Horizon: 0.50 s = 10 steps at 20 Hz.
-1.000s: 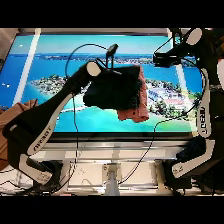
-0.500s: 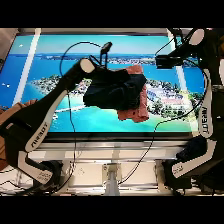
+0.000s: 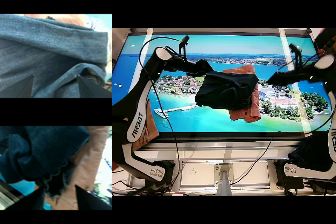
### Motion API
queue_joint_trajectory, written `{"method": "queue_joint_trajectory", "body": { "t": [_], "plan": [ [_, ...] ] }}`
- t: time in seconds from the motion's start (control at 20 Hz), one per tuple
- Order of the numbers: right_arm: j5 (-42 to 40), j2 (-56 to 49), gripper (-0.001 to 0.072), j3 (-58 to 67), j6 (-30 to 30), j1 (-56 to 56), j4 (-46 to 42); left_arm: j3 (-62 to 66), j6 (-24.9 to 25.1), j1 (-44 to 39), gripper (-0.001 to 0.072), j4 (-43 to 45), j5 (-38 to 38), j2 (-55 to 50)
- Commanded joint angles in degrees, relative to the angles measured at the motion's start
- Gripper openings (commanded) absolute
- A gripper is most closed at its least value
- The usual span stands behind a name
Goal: Fold the clothes and pants, and hang the long-sleeved shirts on hangers.
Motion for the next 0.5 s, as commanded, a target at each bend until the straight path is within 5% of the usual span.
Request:
{"method": "queue_joint_trajectory", "body": {
  "t": [0.0, 0.05, 0.15, 0.3, 0.45],
  "plan": [
    [-11.08, 2.21, 0.0564, -13.79, -2.12, 2.29, 10.12, 0.04, 4.31, -0.63, 0.0491, -4.39, 0.55, 0.0],
    [-12.68, 2.21, 0.0565, -15.41, -2.08, 3.76, 11.43, 0.04, 5.79, -2.73, 0.0381, -4.37, 2.49, -0.15],
    [-15.54, 2.21, 0.0564, -16.26, -2.08, 6.64, 14.95, 0.04, 11.43, -7.15, 0.0038, -4.2, 7.5, -0.5],
    [-19.87, 2.23, 0.0562, -16.09, -2.08, 9.53, 19.47, 0.04, 13.14, -14.84, 0.0033, 9.42, 21.09, -1.09],
    [-19.91, 2.25, 0.0563, -16.09, -2.08, 9.86, 19.54, 0.04, 8.11, -22.12, 0.0033, 30.93, 28.15, -2.54]
  ]
}}
